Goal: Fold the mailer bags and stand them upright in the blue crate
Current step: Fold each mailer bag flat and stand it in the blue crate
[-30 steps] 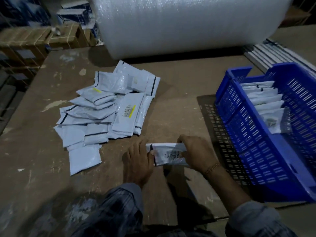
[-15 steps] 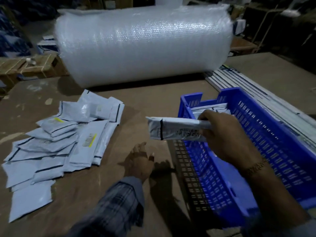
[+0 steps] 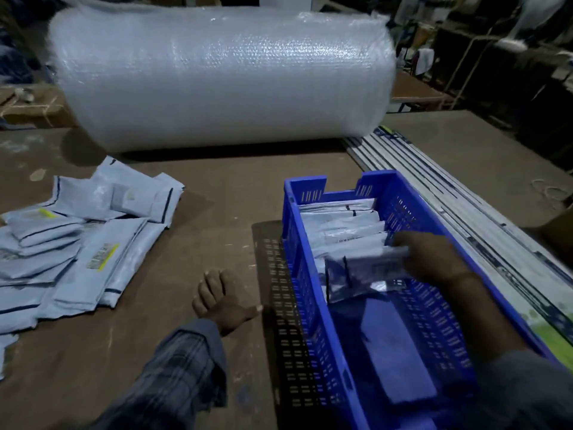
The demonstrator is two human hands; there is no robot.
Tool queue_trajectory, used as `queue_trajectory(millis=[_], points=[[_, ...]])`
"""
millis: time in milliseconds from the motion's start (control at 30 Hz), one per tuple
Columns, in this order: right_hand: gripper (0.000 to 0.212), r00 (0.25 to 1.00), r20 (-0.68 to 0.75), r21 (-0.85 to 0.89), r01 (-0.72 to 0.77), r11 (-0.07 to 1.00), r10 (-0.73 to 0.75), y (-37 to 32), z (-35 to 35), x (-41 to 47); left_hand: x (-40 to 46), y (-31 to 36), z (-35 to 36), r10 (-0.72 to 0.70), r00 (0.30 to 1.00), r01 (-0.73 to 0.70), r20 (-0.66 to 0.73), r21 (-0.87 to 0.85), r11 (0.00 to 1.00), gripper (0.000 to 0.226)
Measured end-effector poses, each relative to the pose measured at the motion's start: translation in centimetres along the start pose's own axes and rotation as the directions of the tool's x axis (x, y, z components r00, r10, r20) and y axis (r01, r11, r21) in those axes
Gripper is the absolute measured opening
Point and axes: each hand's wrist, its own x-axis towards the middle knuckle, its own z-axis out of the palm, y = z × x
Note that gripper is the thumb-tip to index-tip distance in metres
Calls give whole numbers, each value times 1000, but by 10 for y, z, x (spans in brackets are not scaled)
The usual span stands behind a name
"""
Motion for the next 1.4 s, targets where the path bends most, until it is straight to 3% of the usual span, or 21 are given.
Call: queue_trajectory(millis=[133,333,633,967,1033,1200,1400], points=[[42,988,110,99,94,991,-105,-6,53,27,-11,6,-6,19,992,-8,127,-83,996,137],[35,966,-17,-85,255,963,-258,-9,83,51,-13,5,-11,8,998,-5,64,-52,999,153],[30,936,-230,-163,235,958,-268,-10,102,72,-42,27,-23,11,995,-9,96,-21,1000,114],[31,906,-326,-106,250,962,-271,-12,116,71,-52,37,-33,-15,988,17,155,-18,1000,107],[31,898,-347,-103,250,963,-271,-13,119,71,-46,32,-30,-4,989,4,146,-4,1000,110],[27,879,-391,-117,245,963,-271,-13,125,69,-21,11,-18,-16,994,15,109,17,1000,143],[26,866,-424,-240,174,955,-264,-16,129,70,-24,11,-18,24,996,-23,85,-9,1000,141]])
